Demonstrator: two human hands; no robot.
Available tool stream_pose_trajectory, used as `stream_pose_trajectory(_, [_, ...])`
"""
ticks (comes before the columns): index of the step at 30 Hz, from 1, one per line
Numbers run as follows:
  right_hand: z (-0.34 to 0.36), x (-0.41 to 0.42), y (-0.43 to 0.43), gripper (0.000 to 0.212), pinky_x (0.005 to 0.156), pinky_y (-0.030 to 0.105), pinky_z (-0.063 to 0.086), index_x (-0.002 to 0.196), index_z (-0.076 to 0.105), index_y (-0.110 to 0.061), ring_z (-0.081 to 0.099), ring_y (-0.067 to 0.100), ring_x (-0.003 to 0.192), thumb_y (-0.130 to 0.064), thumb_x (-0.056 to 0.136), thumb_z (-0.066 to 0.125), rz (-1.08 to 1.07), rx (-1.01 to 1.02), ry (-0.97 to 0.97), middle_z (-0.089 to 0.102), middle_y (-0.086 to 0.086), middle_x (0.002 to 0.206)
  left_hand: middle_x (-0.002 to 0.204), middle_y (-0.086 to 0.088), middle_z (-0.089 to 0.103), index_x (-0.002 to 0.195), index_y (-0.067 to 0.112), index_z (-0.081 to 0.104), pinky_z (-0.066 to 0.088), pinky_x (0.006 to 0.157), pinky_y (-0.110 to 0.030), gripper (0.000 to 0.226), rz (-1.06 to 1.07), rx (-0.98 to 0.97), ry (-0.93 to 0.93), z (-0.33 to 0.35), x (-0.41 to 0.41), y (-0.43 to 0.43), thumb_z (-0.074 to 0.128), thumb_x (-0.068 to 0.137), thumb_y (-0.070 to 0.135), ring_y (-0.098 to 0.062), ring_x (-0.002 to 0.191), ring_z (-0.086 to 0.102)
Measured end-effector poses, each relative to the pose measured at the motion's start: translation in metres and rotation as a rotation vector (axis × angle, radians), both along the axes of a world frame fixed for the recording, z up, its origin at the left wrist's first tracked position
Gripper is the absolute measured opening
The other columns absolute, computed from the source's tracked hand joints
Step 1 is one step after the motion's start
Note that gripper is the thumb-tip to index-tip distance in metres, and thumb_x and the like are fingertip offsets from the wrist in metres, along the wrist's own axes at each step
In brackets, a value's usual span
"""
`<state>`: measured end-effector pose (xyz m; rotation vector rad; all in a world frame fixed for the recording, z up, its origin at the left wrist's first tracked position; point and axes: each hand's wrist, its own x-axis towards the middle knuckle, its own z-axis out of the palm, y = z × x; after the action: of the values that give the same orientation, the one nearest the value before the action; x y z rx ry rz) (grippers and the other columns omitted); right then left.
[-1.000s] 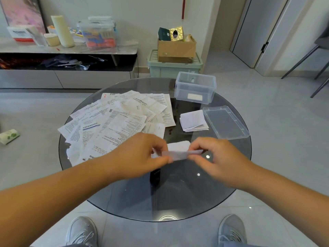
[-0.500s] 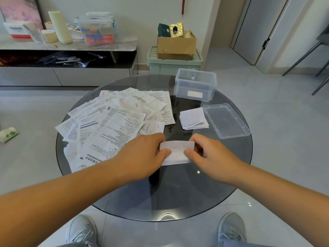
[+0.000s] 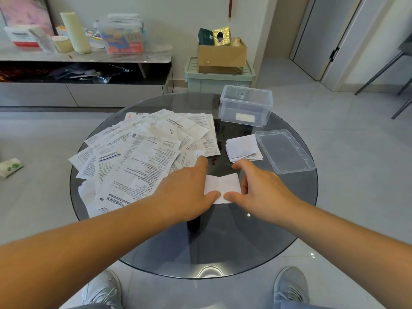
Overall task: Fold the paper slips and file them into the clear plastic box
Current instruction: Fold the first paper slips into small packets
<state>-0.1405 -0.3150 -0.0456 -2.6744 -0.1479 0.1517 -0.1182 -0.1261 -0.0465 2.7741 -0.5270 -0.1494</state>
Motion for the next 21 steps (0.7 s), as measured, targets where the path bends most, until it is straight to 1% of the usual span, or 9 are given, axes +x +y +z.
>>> stream_pose_trajectory(2, [0.001,0.001,0.001,0.058,0.093,0.039,0.045,0.134,0.038,-0.032,0.059,0.016,0.091,-0.051,0.088,0.067,-0.006,-0.024,0.006,0.049,-0.018,0.08,0.107,-0.001,0.064,0.129,0.03,0.034,0.055,0.08,-0.039,0.047,-0.024,0.025,-0.005,0.0,0.0,0.001,0.056,0.094,0.053,-0.021,0.09,0.063])
stream_pose_trajectory(3, [0.001,0.001,0.001,0.054,0.094,0.039,0.043,0.13,0.04,-0.032,0.058,0.016,0.091,-0.053,0.088,0.066,-0.008,-0.057,0.0,0.048,-0.018,0.079,0.11,0.0,0.065,0.13,0.032,0.034,0.054,0.081,-0.039,0.044,-0.046,0.05,-0.013,-0.001,-0.001,0.001,0.052,0.096,0.053,-0.022,0.094,0.063])
stream_pose_trajectory(5, [0.002,0.003,0.0,0.046,0.09,0.038,0.036,0.115,0.044,-0.03,0.055,0.016,0.092,-0.06,0.086,0.064,-0.029,-0.141,-0.012,0.051,-0.017,0.08,0.11,0.0,0.063,0.13,0.035,0.035,0.05,0.078,-0.037,0.037,-0.086,0.11,-0.048,-0.004,-0.003,0.002,0.044,0.099,0.054,-0.022,0.099,0.061])
stream_pose_trajectory(6, [0.002,0.004,-0.002,0.046,0.088,0.037,0.034,0.108,0.045,-0.03,0.054,0.016,0.092,-0.064,0.084,0.064,-0.048,-0.162,0.0,0.054,-0.016,0.082,0.109,0.0,0.06,0.129,0.035,0.036,0.048,0.077,-0.036,0.035,-0.098,0.123,-0.062,-0.005,-0.004,0.003,0.041,0.1,0.055,-0.022,0.101,0.059])
stream_pose_trajectory(8, [0.003,0.006,-0.004,0.047,0.086,0.037,0.033,0.1,0.043,-0.03,0.053,0.014,0.091,-0.067,0.081,0.065,-0.069,-0.148,0.029,0.055,-0.015,0.084,0.107,0.001,0.056,0.132,0.037,0.035,0.046,0.077,-0.036,0.036,-0.113,0.127,-0.066,-0.006,-0.006,0.004,0.038,0.1,0.055,-0.021,0.102,0.055])
stream_pose_trajectory(11, [0.001,0.004,-0.006,0.044,0.09,0.038,0.037,0.1,0.044,-0.031,0.052,0.013,0.091,-0.064,0.082,0.066,-0.039,-0.109,0.009,0.055,-0.016,0.082,0.101,0.003,0.045,0.136,0.04,0.029,0.046,0.078,-0.037,0.038,-0.147,0.152,-0.06,-0.004,-0.007,0.01,0.036,0.101,0.054,-0.02,0.099,0.052])
stream_pose_trajectory(14, [0.0,0.003,-0.012,0.033,0.092,0.038,0.038,0.1,0.049,-0.033,0.05,0.013,0.092,-0.058,0.086,0.066,0.008,-0.076,0.006,0.058,-0.014,0.081,0.101,0.006,0.036,0.141,0.043,0.03,0.048,0.082,-0.037,0.039,-0.199,0.197,-0.033,0.0,-0.007,0.015,0.034,0.103,0.052,-0.017,0.096,0.046])
stream_pose_trajectory(18, [0.001,0.002,-0.021,0.021,0.096,0.036,0.038,0.101,0.055,-0.038,0.047,0.008,0.094,-0.051,0.089,0.068,0.064,-0.027,0.044,0.059,-0.012,0.082,0.109,0.004,0.04,0.147,0.046,0.034,0.048,0.09,-0.036,0.043,-0.237,0.231,0.048,0.008,-0.004,0.018,0.035,0.104,0.049,-0.018,0.104,0.05])
stream_pose_trajectory(21, [0.0,0.005,-0.024,0.018,0.095,0.036,0.039,0.098,0.057,-0.042,0.049,0.007,0.092,-0.049,0.088,0.07,0.085,-0.003,0.056,0.06,-0.011,0.081,0.108,0.006,0.039,0.149,0.048,0.033,0.045,0.091,-0.034,0.045,-0.253,0.243,0.09,0.011,0.0,0.018,0.038,0.104,0.049,-0.016,0.1,0.046])
